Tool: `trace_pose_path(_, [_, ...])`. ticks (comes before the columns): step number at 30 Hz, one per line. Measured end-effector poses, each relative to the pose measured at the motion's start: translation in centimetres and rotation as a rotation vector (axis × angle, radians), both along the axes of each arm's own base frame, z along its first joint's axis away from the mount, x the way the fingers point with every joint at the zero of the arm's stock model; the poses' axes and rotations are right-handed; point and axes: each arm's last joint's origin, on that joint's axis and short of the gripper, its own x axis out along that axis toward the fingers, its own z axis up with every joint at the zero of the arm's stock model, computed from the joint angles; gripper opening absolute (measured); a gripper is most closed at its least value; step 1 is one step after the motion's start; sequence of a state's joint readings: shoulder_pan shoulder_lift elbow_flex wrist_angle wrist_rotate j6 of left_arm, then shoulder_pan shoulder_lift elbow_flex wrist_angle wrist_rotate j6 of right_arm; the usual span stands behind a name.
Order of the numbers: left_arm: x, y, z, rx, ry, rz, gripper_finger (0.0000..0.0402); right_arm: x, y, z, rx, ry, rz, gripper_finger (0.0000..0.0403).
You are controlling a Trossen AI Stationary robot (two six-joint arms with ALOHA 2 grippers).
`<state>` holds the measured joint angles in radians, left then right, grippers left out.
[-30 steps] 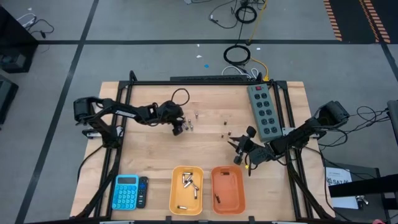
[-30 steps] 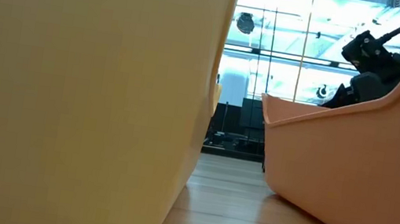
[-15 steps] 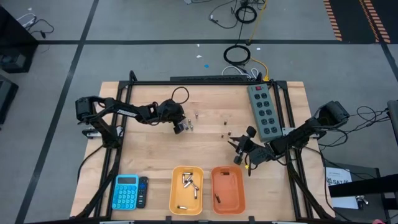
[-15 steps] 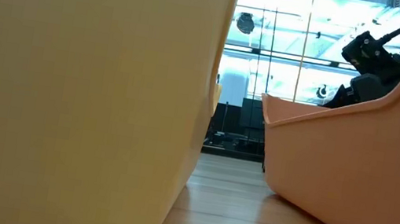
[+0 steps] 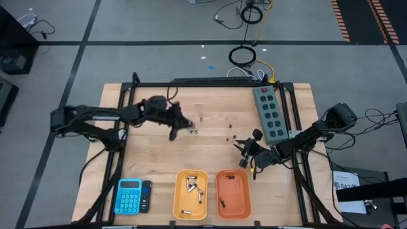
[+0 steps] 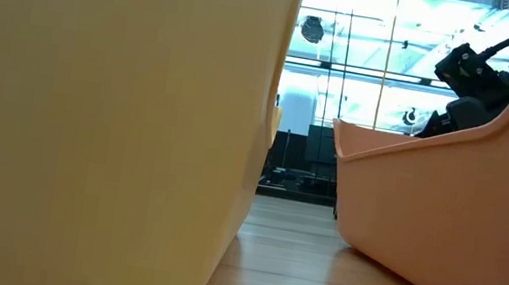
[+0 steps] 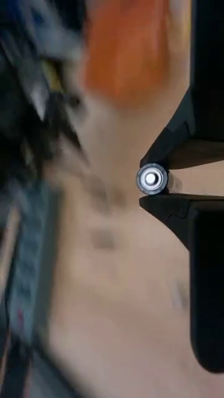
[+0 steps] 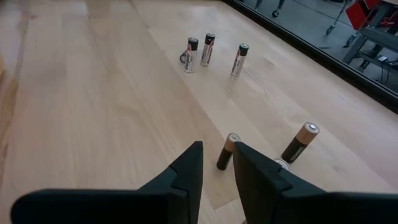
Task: Sort batteries
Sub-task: Put the silver battery into the yellow bin
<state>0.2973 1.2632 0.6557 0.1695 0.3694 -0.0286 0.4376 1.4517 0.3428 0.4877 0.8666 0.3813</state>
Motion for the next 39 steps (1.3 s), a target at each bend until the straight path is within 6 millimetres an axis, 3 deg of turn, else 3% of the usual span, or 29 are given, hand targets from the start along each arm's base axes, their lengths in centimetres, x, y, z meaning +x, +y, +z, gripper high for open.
trace_pose_path(3, [0.2, -4.2, 1.0, -0.072, 0.001, -0.112, 0.0049, 0.1, -0.3, 0.0, -0.011, -0.003, -0.025, 0.0079])
trace_pose_path(7, [0.7, -11.6, 0.5, -0.021, 0.057, -0.302, 0.0049, 0.2, -0.7, 0.0, -0.005, -0.001, -0.034, 0.0079])
trace_pose_path(10, [1.1, -15.7, 0.7, 0.03, 0.061, -0.342, 0.0049, 0.3, -0.8, 0.1, 0.005, -0.01, -0.031, 0.0079])
trace_pose_path(18, [3.2, -21.9, -1.1, 0.129, 0.248, -0.328, 0.0049, 0.6, -0.7, 0.5, 0.002, -0.041, -0.015, 0.0079])
trace_pose_path(22, [4.2, -22.5, -2.8, 0.181, 0.36, -0.259, 0.0053, 0.6, -0.6, 0.5, 0.009, -0.037, 0.0, 0.0079])
trace_pose_path(29, [4.8, -21.0, -2.5, 0.214, 0.364, -0.178, 0.0177, 0.6, -0.6, 0.4, 0.009, -0.035, 0.002, 0.0079])
trace_pose_path(34, [5.5, -18.4, 0.9, 0.228, 0.298, -0.084, 0.0185, 0.6, -0.6, 0.5, 0.007, -0.035, 0.003, 0.0079])
trace_pose_path(39, [6.6, -14.3, 1.3, 0.242, 0.362, 0.054, 0.0187, 0.6, -0.6, 0.5, 0.004, -0.038, 0.006, 0.0079])
